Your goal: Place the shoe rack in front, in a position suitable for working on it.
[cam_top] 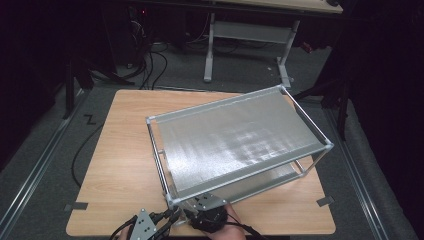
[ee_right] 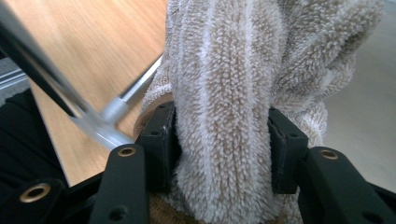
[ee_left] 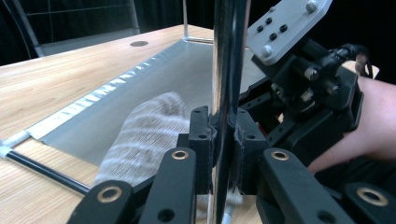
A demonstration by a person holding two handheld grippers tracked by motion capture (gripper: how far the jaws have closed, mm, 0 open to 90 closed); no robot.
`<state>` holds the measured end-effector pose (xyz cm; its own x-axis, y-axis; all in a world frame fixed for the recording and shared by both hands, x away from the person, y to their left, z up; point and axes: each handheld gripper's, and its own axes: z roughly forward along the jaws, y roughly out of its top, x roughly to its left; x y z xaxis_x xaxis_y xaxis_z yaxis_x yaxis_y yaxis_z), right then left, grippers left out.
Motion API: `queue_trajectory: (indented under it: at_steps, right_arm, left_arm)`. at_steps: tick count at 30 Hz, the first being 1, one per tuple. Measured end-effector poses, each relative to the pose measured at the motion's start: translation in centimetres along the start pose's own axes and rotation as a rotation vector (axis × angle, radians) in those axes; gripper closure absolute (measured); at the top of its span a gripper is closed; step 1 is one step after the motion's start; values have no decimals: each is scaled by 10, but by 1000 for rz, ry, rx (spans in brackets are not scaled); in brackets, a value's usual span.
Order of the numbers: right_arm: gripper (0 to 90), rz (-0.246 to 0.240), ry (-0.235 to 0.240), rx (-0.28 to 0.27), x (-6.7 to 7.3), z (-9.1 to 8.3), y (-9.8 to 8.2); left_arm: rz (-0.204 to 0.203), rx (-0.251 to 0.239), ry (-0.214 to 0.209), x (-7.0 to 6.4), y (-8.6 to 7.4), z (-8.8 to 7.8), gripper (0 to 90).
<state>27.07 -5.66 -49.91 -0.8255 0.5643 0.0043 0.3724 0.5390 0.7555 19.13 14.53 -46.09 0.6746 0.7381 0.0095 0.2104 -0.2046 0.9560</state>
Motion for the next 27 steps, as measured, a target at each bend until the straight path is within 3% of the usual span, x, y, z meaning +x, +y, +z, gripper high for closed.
queue_trajectory:
  at_steps: [2, 3, 4, 6, 7, 8, 16, 24, 27]
  right_arm:
    - [517, -7, 9, -3, 1, 1, 1]
    - [517, 12, 7, 10, 3, 0, 1]
    - [517, -16, 16, -7, 2, 1, 1]
    - [517, -16, 19, -7, 3, 0, 1]
    - [518, 13, 20, 12, 5, -1, 1]
    - [518, -13, 37, -7, 4, 0, 1]
    - [518, 5, 57, 4, 9, -2, 1]
    - [501, 9, 29, 13, 6, -4, 0]
    - [500, -10, 28, 0, 1, -4, -2]
  left_arm:
    - [-1, -1, -1, 0, 0, 0, 805]
    - [0, 0, 0, -1, 0, 0, 805]
    - [4, 1, -2, -1, 0, 1, 805]
    - [4, 0, -3, -1, 0, 1, 805]
    - [4, 0, -3, -1, 0, 1, 805]
    - [6, 0, -3, -1, 0, 1, 805]
    - [8, 2, -5, -1, 0, 1, 805]
    - [12, 5, -14, -1, 1, 1, 803]
    - [11, 5, -13, -2, 1, 2, 804]
